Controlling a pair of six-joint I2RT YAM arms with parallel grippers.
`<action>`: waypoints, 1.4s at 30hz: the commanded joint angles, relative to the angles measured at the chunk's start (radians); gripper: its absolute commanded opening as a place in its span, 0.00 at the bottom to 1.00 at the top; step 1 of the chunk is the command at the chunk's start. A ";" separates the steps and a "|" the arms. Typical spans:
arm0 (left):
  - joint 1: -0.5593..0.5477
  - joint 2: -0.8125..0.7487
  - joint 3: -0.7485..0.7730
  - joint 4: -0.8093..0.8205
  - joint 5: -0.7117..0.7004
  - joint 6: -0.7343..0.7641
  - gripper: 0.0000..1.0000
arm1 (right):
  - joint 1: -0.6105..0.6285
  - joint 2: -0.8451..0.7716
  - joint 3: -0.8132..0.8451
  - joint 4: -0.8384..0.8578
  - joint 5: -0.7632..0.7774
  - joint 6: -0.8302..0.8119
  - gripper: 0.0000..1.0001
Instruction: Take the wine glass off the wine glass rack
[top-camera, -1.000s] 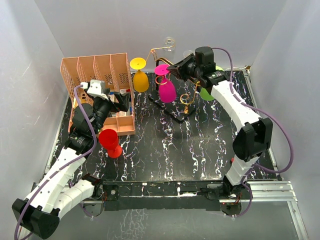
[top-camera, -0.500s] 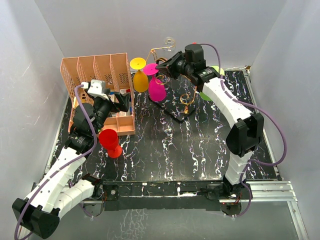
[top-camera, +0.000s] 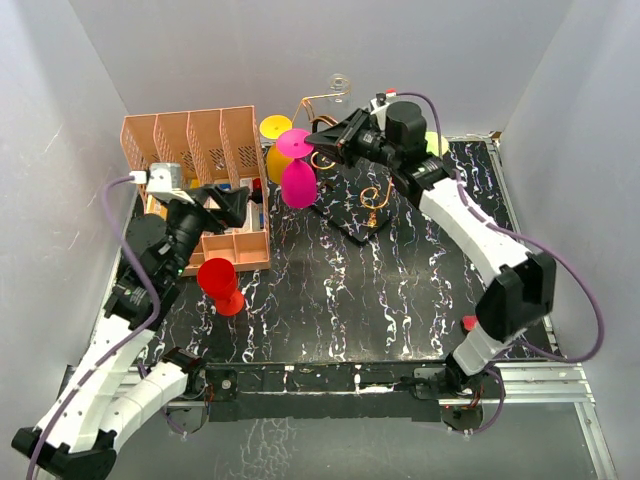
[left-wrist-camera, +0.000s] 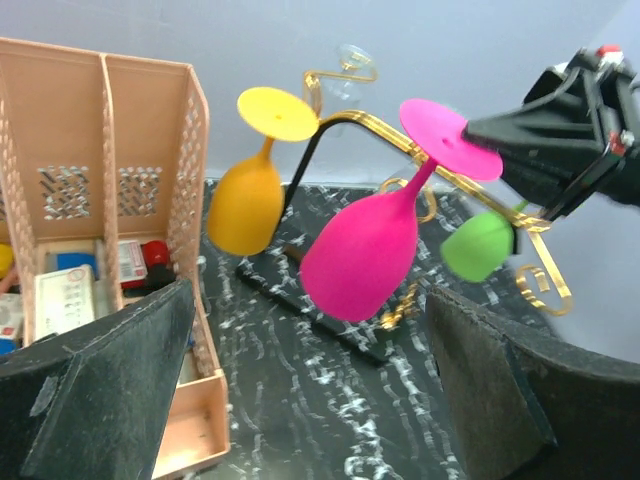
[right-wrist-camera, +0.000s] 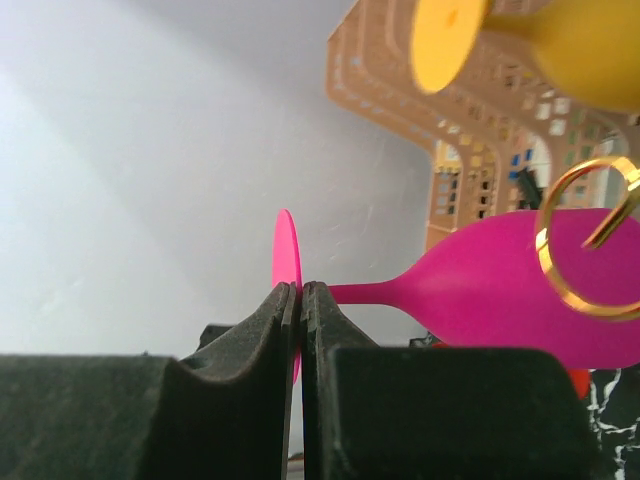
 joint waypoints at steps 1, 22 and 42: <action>-0.005 -0.044 0.121 -0.164 0.055 -0.177 0.97 | -0.001 -0.166 -0.117 0.308 -0.083 0.077 0.08; 0.006 0.065 -0.005 0.286 0.489 -0.851 0.97 | -0.003 -0.509 -0.480 0.709 0.035 0.380 0.08; 0.030 0.115 -0.230 1.028 0.605 -1.195 0.67 | -0.002 -0.544 -0.671 0.917 0.053 0.661 0.08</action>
